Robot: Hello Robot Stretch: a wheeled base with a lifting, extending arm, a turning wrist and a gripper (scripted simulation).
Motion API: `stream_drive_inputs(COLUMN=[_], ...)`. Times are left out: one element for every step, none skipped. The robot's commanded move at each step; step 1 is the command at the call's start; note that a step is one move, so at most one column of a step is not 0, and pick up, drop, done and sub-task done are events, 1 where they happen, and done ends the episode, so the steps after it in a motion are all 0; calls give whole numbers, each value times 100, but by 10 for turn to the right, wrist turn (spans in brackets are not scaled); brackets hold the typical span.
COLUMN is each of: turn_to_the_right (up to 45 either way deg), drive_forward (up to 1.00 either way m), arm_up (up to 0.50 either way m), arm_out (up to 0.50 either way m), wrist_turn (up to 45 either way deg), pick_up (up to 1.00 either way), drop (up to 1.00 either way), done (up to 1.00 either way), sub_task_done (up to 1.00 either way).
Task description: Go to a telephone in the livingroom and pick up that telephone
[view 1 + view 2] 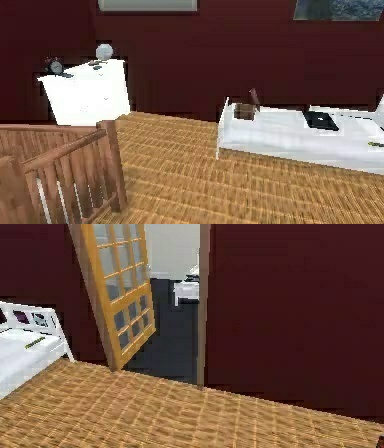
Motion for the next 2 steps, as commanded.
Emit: stream_drive_inputs(turn_to_the_right=[450, 300], drive_forward=[0, 0], arm_up=[0, 0], arm_out=[0, 0], wrist_turn=[0, 0], pick_up=[0, 0], drop=[0, 0], done=[0, 0], sub_task_done=[0, 0])
